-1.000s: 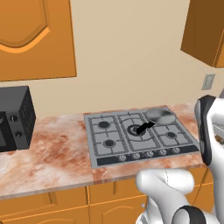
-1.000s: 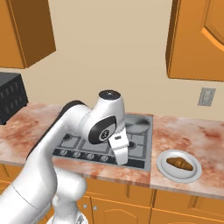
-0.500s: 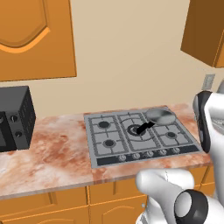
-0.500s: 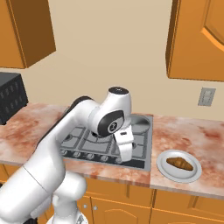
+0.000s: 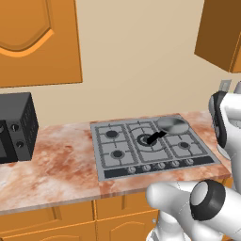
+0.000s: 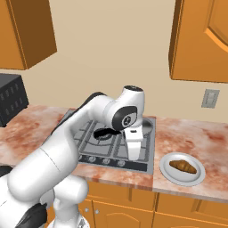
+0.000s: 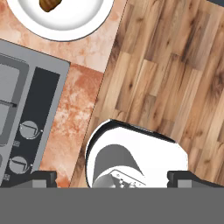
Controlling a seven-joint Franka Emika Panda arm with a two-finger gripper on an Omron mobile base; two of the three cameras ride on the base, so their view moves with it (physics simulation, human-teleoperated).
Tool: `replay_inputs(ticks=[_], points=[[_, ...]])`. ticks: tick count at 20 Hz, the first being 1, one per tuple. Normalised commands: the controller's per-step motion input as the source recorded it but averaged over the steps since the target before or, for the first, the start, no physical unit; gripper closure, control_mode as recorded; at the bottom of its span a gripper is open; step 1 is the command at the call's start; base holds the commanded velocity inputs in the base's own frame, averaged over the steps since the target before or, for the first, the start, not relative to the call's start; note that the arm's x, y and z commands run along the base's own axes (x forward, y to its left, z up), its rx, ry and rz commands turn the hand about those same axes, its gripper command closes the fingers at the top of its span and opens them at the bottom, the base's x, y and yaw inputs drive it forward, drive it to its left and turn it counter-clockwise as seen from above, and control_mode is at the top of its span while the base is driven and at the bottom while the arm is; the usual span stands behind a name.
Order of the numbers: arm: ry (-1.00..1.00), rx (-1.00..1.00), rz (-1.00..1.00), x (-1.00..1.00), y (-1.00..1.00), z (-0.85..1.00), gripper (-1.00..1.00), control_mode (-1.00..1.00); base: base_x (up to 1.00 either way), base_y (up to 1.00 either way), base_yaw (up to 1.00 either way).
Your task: Pick the croissant and place it on the pan. Then turn on the stove to warm the croissant.
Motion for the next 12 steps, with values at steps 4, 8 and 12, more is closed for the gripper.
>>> replay_inputs(ticks=[4, 8, 12], points=[[0.08, 0.0, -0.16, 0.01, -0.01, 0.0, -1.0, -1.0, 0.0, 0.0, 0.0], [0.12, 0.0, -0.2, 0.04, -0.03, 0.0, -1.0, -1.0, 0.0, 0.0, 0.0], [0.12, 0.0, -0.13, 0.02, -0.19, -0.05, -1.0, -1.0, 0.0, 0.0, 0.0]])
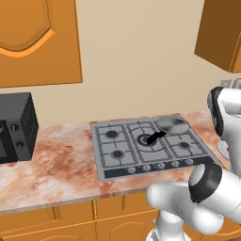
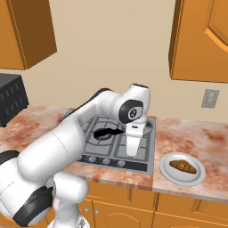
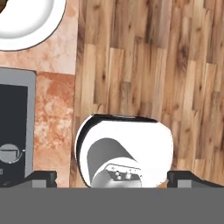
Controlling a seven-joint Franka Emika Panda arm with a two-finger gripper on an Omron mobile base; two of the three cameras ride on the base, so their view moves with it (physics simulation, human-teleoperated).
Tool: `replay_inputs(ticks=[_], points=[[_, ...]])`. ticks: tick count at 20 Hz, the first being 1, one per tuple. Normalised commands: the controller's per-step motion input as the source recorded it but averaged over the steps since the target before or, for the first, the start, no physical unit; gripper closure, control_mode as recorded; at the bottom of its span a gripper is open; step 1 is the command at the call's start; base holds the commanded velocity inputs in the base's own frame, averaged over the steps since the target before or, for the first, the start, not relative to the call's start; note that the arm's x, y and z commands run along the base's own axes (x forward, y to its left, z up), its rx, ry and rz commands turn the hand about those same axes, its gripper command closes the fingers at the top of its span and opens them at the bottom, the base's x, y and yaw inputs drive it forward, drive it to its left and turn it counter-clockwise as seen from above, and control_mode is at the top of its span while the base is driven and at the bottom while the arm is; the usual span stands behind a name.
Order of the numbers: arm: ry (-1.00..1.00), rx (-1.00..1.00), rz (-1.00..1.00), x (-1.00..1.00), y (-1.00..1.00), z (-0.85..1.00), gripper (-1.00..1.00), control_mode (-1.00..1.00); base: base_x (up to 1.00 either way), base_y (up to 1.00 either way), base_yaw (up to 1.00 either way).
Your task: Pick the croissant and place it on the pan. Then turn on the stove to warm the croissant.
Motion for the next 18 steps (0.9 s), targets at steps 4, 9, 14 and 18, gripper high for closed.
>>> replay_inputs(ticks=[4, 9, 14, 18], points=[[0.01, 0.0, 0.0, 0.0, -0.07, -0.08, -1.0, -1.0, 0.0, 0.0, 0.0], [0.0, 0.0, 0.0, 0.0, -0.05, -0.12, -1.0, -1.0, 0.0, 0.0, 0.0], [0.0, 0.0, 0.0, 0.0, -0.02, -0.17, -1.0, -1.0, 0.0, 0.0, 0.0], [-0.03, 0.0, 0.0, 0.0, -0.07, -0.2, -1.0, -1.0, 0.0, 0.0, 0.0]])
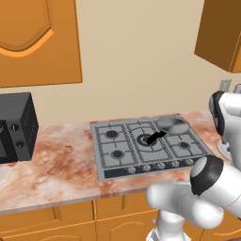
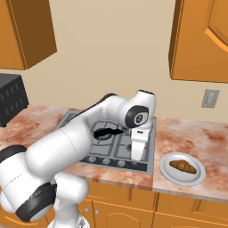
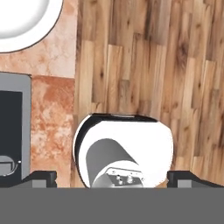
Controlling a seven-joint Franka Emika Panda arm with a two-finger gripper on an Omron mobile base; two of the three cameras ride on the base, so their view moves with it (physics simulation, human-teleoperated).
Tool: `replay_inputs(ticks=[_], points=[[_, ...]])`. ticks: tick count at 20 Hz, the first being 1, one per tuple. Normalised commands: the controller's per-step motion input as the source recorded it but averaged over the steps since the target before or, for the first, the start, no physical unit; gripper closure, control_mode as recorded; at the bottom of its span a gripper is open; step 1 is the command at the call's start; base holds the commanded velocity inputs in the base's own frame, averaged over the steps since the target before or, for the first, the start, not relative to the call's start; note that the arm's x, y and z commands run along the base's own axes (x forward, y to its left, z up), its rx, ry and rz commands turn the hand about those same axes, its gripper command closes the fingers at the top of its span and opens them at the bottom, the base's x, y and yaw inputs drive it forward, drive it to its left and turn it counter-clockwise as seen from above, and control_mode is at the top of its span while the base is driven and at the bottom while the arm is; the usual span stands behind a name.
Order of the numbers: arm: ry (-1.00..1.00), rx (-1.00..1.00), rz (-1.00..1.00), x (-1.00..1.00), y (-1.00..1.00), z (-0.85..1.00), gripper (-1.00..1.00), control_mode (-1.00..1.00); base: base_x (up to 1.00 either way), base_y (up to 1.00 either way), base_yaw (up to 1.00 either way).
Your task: Pick the croissant and place it on the pan. Then turn on the stove to warm the croissant.
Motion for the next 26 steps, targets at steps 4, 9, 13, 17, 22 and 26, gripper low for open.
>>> replay_inputs(ticks=[4, 9, 13, 17, 22, 26], points=[[-0.03, 0.0, 0.0, 0.0, -0.14, -0.22, -1.0, -1.0, 0.0, 0.0, 0.0], [-0.03, 0.0, 0.0, 0.0, -0.17, -0.26, -1.0, -1.0, 0.0, 0.0, 0.0], [-0.03, 0.0, 0.0, 0.0, -0.14, -0.25, -1.0, -1.0, 0.0, 0.0, 0.0], [-0.08, 0.0, 0.0, 0.0, -0.16, -0.23, -1.0, -1.0, 0.0, 0.0, 0.0], [-0.18, 0.0, 0.0, 0.04, -0.22, -0.21, -1.0, -1.0, 0.0, 0.0, 0.0], [-0.19, 0.0, 0.0, 0.04, -0.25, -0.15, -1.0, -1.0, 0.0, 0.0, 0.0]])
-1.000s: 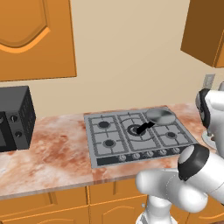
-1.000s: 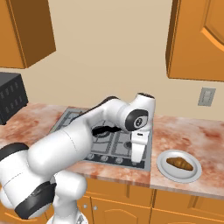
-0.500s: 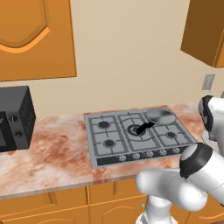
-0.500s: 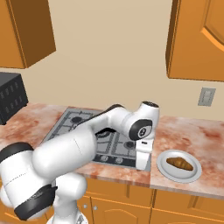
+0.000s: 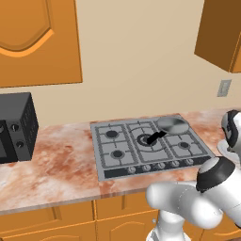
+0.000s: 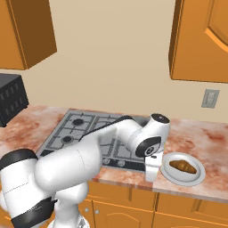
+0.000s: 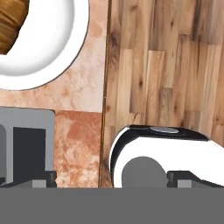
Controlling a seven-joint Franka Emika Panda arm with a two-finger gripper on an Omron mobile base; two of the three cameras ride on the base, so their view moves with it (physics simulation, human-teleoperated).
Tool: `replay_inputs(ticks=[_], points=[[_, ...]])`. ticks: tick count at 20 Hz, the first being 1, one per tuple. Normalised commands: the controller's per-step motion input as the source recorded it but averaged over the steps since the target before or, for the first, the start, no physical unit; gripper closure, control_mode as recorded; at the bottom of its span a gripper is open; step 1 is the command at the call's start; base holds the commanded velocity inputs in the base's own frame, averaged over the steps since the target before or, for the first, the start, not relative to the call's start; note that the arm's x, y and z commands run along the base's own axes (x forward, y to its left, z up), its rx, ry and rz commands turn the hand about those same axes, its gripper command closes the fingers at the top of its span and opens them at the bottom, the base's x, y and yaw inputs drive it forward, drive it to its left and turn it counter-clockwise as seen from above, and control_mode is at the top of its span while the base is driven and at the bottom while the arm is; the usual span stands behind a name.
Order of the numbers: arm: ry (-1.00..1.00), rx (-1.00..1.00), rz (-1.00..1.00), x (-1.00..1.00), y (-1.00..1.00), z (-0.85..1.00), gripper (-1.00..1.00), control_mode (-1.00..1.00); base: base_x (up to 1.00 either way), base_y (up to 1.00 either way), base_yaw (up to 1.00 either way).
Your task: Pick the croissant and place it on the pan. Then turn on the stove to warm the croissant.
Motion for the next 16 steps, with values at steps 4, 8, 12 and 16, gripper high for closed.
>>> replay_inputs(ticks=[4, 8, 12, 16], points=[[-0.04, 0.0, 0.0, 0.09, -0.25, -0.03, -1.0, -1.0, 0.0, 0.0, 0.0], [0.01, 0.0, 0.0, 0.26, -0.28, 0.0, -1.0, -1.0, 0.0, 0.0, 0.0], [0.03, 0.0, 0.0, 0.3, -0.32, 0.0, -1.0, -1.0, 0.0, 0.0, 0.0], [0.0, 0.0, 0.01, 0.16, -0.31, -0.02, -1.0, -1.0, 0.0, 0.0, 0.0]])
